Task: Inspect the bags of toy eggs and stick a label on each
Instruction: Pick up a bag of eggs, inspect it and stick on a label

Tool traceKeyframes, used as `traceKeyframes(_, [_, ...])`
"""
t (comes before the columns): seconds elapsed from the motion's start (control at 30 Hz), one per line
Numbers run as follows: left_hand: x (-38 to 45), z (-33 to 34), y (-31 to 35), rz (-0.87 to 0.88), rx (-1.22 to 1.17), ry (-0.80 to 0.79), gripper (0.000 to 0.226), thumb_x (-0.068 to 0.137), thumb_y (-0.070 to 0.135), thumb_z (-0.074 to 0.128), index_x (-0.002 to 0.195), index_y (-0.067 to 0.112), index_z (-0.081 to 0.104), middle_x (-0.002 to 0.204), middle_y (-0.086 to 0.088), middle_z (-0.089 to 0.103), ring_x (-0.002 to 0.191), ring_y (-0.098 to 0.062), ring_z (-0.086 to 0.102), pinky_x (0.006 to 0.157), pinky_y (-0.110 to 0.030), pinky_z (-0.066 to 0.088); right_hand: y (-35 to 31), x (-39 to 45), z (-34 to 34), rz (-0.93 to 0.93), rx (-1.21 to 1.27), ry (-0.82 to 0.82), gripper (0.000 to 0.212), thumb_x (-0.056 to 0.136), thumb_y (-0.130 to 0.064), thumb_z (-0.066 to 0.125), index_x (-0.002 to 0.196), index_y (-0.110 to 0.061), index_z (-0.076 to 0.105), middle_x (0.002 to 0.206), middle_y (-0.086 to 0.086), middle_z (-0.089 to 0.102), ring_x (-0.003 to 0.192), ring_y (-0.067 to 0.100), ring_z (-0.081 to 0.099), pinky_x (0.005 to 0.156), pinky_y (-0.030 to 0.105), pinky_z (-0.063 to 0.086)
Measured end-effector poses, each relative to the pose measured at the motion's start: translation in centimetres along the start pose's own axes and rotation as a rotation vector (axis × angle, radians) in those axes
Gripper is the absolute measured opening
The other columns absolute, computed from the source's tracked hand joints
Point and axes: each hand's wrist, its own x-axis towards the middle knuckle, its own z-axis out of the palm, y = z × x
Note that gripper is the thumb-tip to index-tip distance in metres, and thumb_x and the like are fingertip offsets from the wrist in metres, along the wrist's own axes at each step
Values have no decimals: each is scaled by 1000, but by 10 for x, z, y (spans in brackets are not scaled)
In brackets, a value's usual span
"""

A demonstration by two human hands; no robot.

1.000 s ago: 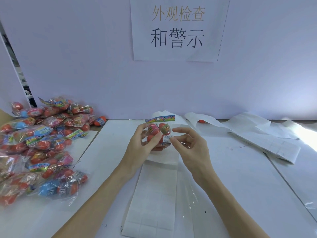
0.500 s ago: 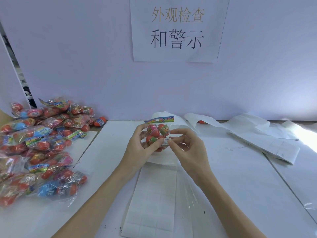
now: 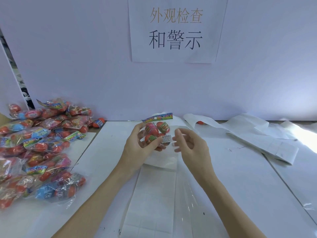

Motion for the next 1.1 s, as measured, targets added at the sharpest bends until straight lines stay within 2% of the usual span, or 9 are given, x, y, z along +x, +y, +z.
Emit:
traceKeyframes(0.17, [-3,3,3,28,5,-73,49,89,24,83,132,23,60,121,-4,76,89,-36,78,81,-39,64,1,-1,2,70,101,-142,22,95,-39,73,102,-19,81,85,-3,79,73,4,67,69,17,54])
traceKeyframes(0.37, [-2,0,4,17,-30,-85,49,90,18,80,134,17,59,124,-7,74,102,-35,76,81,-39,64,5,3,-8,187,341,-296,21,103,-13,62,116,-11,79,112,10,79,102,17,69,99,28,54])
traceKeyframes(0.43, [-2,0,4,18,-23,-87,48,90,16,81,133,17,59,123,-7,74,101,-34,76,81,-39,64,5,3,-8,218,401,-286,23,106,-10,56,114,-7,78,111,12,79,101,19,69,93,25,56])
traceKeyframes(0.57, [-4,2,2,10,20,-90,48,91,17,81,133,20,59,121,-4,75,96,-34,78,83,-41,64,3,2,-1,191,268,-205,27,98,-34,70,103,-9,79,91,5,79,80,13,69,77,20,56])
traceKeyframes(0.67, [-4,2,1,5,46,-88,49,90,16,83,132,21,60,121,-2,75,99,-29,77,81,-38,64,7,2,-3,202,273,-215,16,95,-23,76,101,-9,76,86,3,75,77,12,66,80,24,54])
traceKeyframes(0.77, [-4,2,-1,15,73,-110,48,90,12,82,132,24,61,123,1,74,102,-27,77,84,-37,64,8,3,-6,256,383,-291,8,97,-14,72,103,-9,75,95,8,71,86,15,65,92,27,51])
traceKeyframes(0.93, [-3,1,-3,0,64,-91,45,89,28,80,130,22,61,120,-2,75,95,-32,78,88,-47,63,6,3,-7,295,491,-290,19,105,-6,57,106,3,73,94,10,76,85,16,71,83,23,57])
traceKeyframes(1.03, [-3,1,-4,-17,50,-112,48,88,34,79,130,22,60,121,-4,75,95,-34,77,90,-50,62,3,0,-3,232,317,-236,25,99,-28,71,102,-3,75,87,7,75,79,14,70,81,23,58])
traceKeyframes(1.1, [-4,1,-5,-31,28,-117,52,85,39,81,130,21,60,121,-5,75,98,-34,77,91,-51,61,2,-2,-1,186,215,-218,24,91,-27,81,96,-5,73,82,5,71,72,10,68,71,17,54])
